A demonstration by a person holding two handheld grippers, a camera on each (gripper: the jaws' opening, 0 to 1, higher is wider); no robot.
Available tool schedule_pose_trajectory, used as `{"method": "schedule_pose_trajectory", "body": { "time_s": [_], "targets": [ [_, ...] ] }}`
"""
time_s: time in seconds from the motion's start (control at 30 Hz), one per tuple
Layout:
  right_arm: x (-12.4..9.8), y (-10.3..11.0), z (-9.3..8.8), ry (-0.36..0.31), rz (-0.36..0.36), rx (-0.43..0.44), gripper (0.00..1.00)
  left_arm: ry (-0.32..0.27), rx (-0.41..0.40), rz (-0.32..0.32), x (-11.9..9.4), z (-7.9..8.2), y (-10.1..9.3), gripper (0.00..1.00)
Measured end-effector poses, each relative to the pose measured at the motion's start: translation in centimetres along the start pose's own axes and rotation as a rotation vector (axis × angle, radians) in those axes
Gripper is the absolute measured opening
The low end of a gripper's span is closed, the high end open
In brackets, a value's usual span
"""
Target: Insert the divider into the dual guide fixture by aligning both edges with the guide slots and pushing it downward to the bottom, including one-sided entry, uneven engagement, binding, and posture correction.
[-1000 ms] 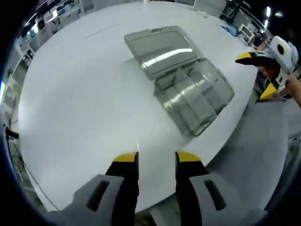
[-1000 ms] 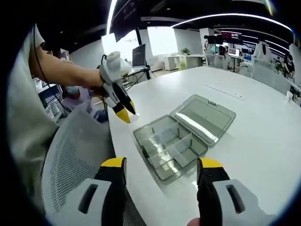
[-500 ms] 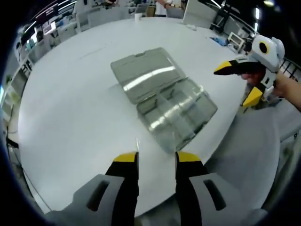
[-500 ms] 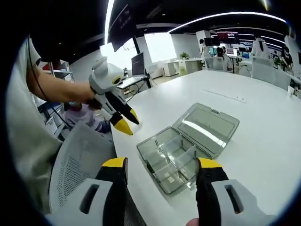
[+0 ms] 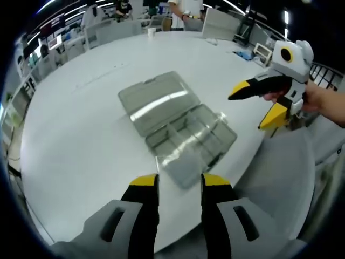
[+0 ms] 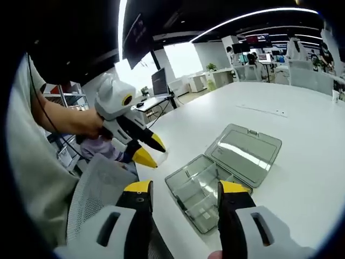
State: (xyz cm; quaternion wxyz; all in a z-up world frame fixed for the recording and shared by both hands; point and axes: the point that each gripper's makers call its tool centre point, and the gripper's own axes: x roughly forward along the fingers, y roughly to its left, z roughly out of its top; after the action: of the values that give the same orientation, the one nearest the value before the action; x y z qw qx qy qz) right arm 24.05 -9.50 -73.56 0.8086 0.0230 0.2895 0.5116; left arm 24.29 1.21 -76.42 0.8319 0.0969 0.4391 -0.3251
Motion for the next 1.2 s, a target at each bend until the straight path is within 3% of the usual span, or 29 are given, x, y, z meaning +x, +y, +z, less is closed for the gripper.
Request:
{"method": "schedule_pose_trajectory", "body": {
  "time_s": [0.33, 0.57, 1.2],
  "targets": [
    [1.8, 2.1, 1.5, -0.088, 0.075, 0.167, 0.25, -0.083, -0.002, 0.004, -0.5, 2.1, -1.2, 0.27],
    [2.3, 2.5, 2.2, -0.127, 0.084, 0.211, 0.15, -0.125, 0.000, 0.007, -0.5, 3.3, -1.7, 0.28],
    [3.3, 2.3, 2.6, -0.138, 0.062, 0.312, 0.13, -0.168, 0.012, 0.003, -0.7, 4.9, -2.7, 0.27]
  ]
}}
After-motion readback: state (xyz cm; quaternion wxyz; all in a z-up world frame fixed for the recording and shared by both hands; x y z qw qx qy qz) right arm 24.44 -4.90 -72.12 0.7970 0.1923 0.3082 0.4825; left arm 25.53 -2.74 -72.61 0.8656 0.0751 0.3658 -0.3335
